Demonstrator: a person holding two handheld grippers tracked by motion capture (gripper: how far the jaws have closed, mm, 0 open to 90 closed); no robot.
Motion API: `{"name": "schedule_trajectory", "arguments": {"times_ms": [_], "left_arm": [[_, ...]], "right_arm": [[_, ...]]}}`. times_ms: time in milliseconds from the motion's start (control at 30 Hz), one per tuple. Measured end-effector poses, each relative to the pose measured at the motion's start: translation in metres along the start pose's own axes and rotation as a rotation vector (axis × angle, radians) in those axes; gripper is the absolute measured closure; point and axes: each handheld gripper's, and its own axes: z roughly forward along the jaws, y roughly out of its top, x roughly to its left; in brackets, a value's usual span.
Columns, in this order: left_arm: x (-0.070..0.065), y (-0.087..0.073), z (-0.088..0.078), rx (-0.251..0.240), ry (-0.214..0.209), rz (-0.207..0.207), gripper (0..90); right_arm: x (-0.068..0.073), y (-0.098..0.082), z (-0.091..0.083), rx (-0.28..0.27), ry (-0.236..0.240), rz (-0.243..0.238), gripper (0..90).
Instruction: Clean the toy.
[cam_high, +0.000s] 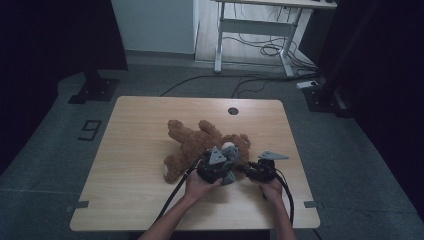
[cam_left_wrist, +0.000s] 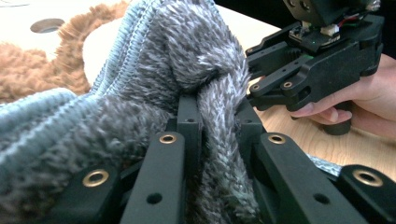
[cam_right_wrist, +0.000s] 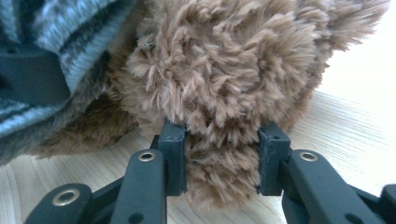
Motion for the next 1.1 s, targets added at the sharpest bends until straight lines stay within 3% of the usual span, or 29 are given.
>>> {"name": "schedule_trajectory", "arguments": {"times_ms": [267, 400, 567, 700, 867, 900, 1100], "left_arm": [[0.004, -0.013, 0.018, 0.102, 0.003, -0.008, 77.2], [0.007, -0.016, 0.019, 0.109, 0.000, -0.028, 77.2], [0.010, -0.020, 0.017, 0.161, 0.010, -0.032, 77.2], [0.012, -0.022, 0.005, 0.134, 0.002, -0.049, 77.1], [0.003, -0.011, -0.005, 0.077, -0.019, -0.013, 77.1], [-0.001, -0.002, -0.005, 0.068, -0.026, -0.004, 77.1], [-0.004, 0.007, 0.011, 0.105, -0.037, -0.011, 77.0]], "right_arm": [[0.000, 0.000, 0.000, -0.002, -0.001, 0.001, 63.1], [0.000, 0.000, 0.000, 0.000, 0.000, -0.003, 63.1], [0.000, 0.000, 0.000, 0.002, 0.002, -0.008, 63.1], [-0.001, 0.000, 0.000, 0.000, 0.005, -0.010, 63.1], [-0.002, 0.000, 0.000, -0.003, 0.009, -0.006, 63.1], [-0.001, 0.000, 0.000, -0.002, 0.008, -0.004, 63.1], [-0.001, 0.000, 0.000, 0.001, 0.006, -0.002, 63.1]]}}
